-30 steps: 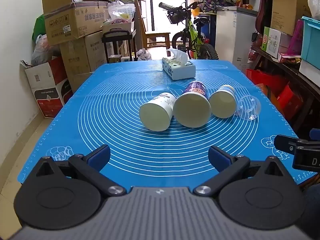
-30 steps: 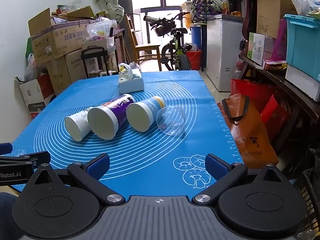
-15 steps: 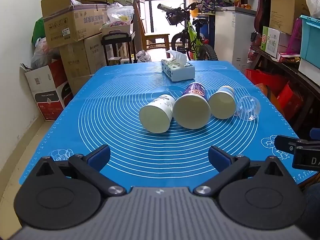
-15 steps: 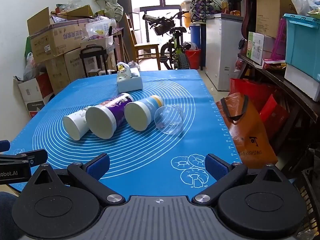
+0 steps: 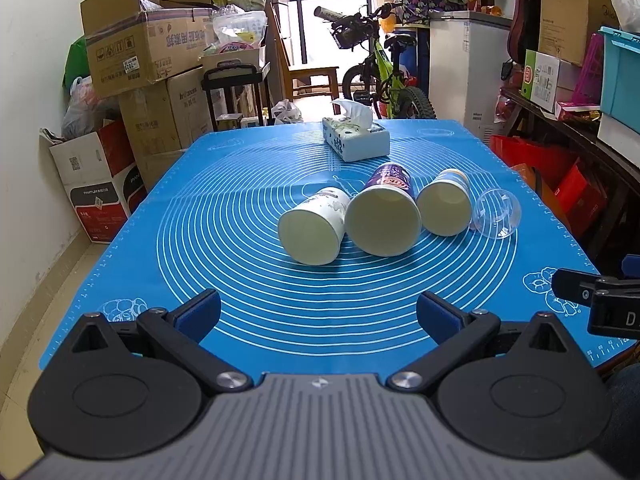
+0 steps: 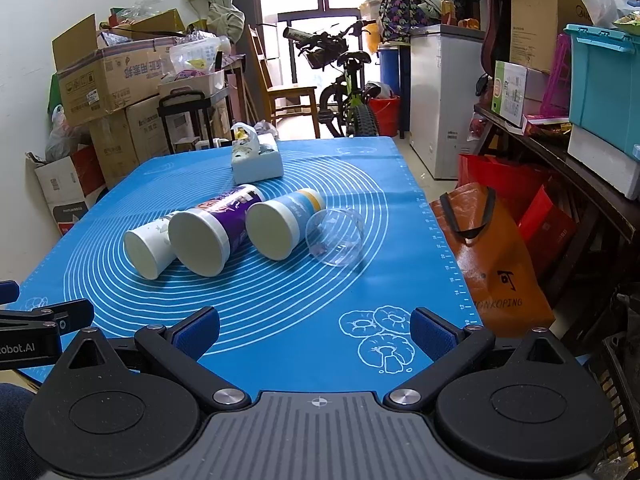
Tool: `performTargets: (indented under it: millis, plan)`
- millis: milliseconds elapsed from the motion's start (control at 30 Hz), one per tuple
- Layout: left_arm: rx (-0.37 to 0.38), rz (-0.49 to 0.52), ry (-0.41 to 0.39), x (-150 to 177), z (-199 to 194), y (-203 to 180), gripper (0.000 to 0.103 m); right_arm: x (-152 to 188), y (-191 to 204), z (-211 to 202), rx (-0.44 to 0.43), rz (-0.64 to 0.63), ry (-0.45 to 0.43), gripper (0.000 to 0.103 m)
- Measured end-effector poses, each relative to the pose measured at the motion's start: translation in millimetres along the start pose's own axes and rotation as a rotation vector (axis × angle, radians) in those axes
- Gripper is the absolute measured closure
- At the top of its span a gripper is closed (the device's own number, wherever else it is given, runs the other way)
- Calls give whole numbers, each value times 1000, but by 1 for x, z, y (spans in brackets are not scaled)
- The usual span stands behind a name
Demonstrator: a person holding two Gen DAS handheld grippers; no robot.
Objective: Flip cup upside down
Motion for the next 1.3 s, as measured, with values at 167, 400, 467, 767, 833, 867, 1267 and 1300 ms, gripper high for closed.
performTargets:
  millis: [167, 400, 467, 767, 833, 867, 1267, 1300]
  plan:
    - [-1, 1, 1, 0, 0, 0, 0, 0, 0, 1, -1, 0, 2, 3]
    - [-1, 1, 2, 0, -1, 0, 0, 1, 0, 2, -2, 0, 4, 3]
    - [0, 1, 3, 0, -1, 1, 0, 1, 0, 2, -1, 0, 4, 3]
    - [0, 2, 3, 0, -1, 1, 0, 1, 0, 2, -2, 1, 7, 3]
    - [-1, 2, 3, 0, -1, 1, 0, 1, 0, 2, -1, 1, 7, 3]
    - [0, 1, 3, 0, 0, 1, 1, 1, 0, 2, -1, 1, 7, 3]
    - [-1, 2, 3, 1, 0, 1, 0, 1, 0, 3, -1, 1, 9, 3]
    - [-1, 2, 3, 1, 0, 1, 0, 1, 0, 3, -1, 1, 9, 3]
Point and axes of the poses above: each gripper's, at about its wrist camera, not at the fingertips, and z roughly the way its jaws point, y to its left, x to its underside, the point moved 9 cm from there along z, roughly the way its jaws point, and after that the axes turned 5 degrees about -z, right-handed, at the moved point
